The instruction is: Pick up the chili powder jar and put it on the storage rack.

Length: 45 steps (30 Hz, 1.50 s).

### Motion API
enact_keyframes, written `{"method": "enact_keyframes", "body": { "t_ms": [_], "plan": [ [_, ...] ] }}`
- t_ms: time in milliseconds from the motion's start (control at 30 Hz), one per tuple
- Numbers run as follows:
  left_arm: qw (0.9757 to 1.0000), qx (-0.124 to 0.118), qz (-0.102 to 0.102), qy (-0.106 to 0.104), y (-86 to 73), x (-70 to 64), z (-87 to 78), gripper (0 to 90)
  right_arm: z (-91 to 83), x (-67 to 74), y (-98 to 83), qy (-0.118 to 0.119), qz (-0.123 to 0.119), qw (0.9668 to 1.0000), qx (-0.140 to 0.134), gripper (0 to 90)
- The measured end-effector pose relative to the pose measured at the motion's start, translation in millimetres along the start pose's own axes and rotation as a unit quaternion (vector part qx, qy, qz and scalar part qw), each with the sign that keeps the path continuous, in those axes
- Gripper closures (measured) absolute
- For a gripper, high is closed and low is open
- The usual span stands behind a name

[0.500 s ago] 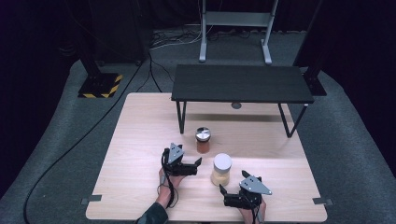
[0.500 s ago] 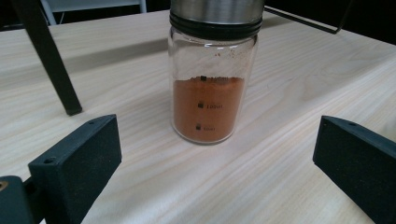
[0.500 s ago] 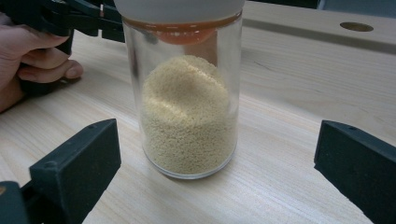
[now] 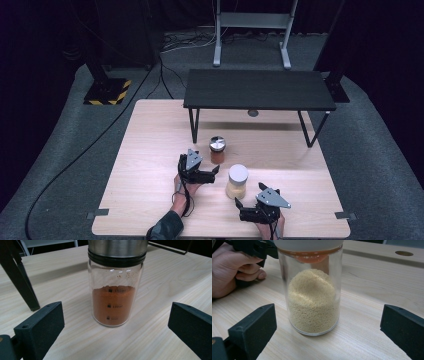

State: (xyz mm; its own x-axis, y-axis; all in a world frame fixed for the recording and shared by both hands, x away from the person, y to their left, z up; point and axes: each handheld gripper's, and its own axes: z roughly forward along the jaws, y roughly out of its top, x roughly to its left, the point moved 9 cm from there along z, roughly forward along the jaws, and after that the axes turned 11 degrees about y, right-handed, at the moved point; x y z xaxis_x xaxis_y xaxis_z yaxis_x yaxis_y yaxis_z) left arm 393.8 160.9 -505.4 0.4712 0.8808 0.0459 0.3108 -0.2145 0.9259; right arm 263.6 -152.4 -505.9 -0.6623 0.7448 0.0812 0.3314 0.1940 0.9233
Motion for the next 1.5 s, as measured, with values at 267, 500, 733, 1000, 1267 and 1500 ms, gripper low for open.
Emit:
{"method": "enact_keyframes", "body": {
  "t_ms": [267, 500, 733, 1000, 1267, 1500],
  "plan": [
    [0.9999, -0.003, -0.014, 0.001, 4.1, 2.5, 11.8, 0.0, -0.1, 0.2, -0.1, -0.001, -0.001, 1.0000, -0.001, 0.0],
    [1.0000, 0.003, 0.003, -0.004, 9.9, -0.8, 23.9, 0.0, -0.2, -0.1, -0.1, 0.001, 0.000, 1.0000, -0.001, 0.0],
    [1.0000, 0.009, 0.003, -0.004, 14.4, -1.5, 34.2, 0.0, -0.3, -0.3, -0.2, 0.003, 0.000, 1.0000, -0.002, 0.0],
    [0.9998, 0.011, 0.011, -0.010, 19.7, -3.8, 46.2, 0.0, -0.5, -0.5, -0.3, 0.003, 0.000, 1.0000, -0.002, 0.0],
    [0.9995, 0.018, 0.018, -0.016, 23.7, -5.6, 54.9, 1.2, -0.8, -0.9, -0.4, 0.006, 0.000, 1.0000, -0.003, 0.0],
    [0.9995, 0.023, 0.020, -0.011, 24.4, -6.1, 56.1, 15.1, -0.7, -1.3, -0.3, 0.008, 0.000, 1.0000, -0.002, 0.0]
  ]
}}
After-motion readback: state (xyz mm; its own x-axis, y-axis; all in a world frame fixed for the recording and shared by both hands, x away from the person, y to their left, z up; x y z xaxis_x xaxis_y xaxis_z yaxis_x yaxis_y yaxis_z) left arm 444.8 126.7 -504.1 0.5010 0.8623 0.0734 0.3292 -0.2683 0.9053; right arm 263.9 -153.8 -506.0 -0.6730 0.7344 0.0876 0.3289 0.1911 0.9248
